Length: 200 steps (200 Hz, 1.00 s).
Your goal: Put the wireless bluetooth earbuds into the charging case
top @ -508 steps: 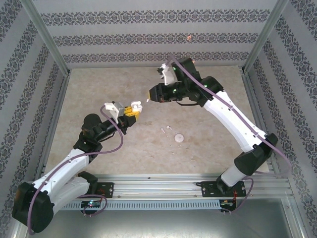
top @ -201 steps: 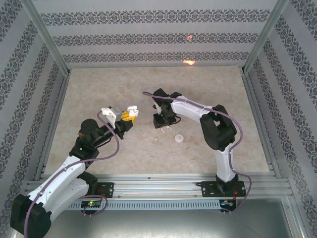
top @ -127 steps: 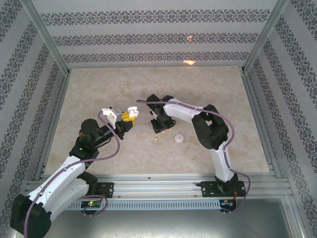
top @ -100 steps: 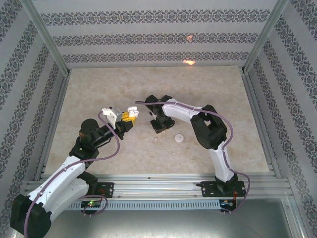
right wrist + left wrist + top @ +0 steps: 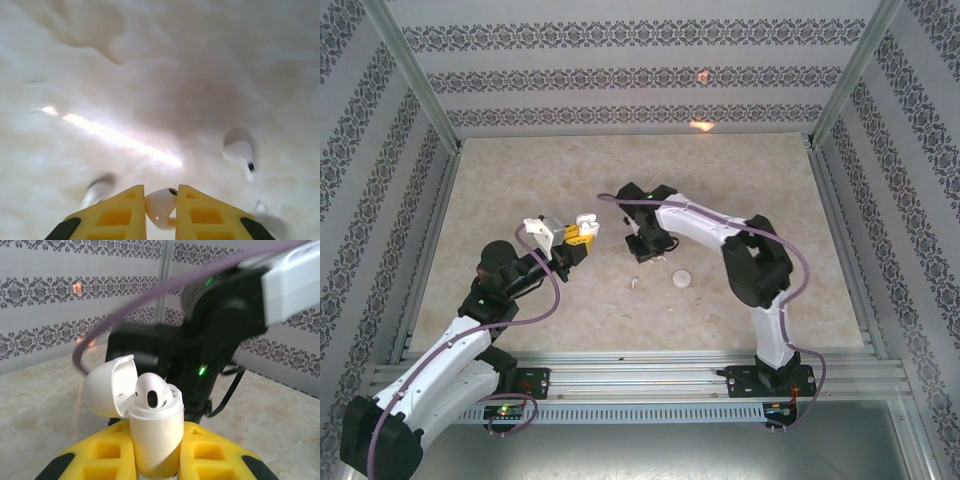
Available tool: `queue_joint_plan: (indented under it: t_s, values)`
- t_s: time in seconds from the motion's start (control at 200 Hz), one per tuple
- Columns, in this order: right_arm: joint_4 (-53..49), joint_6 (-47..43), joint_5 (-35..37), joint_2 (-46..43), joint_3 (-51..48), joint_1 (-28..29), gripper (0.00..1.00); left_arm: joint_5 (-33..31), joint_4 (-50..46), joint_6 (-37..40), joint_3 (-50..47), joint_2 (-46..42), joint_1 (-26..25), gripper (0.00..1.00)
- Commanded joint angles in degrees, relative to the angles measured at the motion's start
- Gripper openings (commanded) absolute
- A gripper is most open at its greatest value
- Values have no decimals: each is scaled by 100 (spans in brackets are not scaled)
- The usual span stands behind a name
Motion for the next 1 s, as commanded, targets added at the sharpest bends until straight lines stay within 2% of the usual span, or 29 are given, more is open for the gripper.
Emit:
queue_joint_plan:
  t_s: [0.0,0.135,0.255,0.375,0.51,0.689,0.994]
  values:
    - [303,488,-333,-1177,-76,-207,14,288,815,-47,213,224,-20,0]
    - [584,761,-8,-2222,-116,-218,13,723,1808,-41,395,938,-19,0]
    - [1126,998,-239,-3040,-319,-195,14,933,2658,-63,568,1533,-54,0]
    - [1467,1256,-521,-3546,-413,-177,14,1013,2760,82,865,1854,-72,0]
    - [2328,1659,-574,-4046,-765,37,14,962,2692,181,1048,1944,-94,0]
    - [3538,2081,-840,-4230,-1171,318,14,898,2523,185,1089,1869,-109,0]
    - [4045,2176,-882,-4115,-1099,511,14,769,2780,-79,913,1805,-113,0]
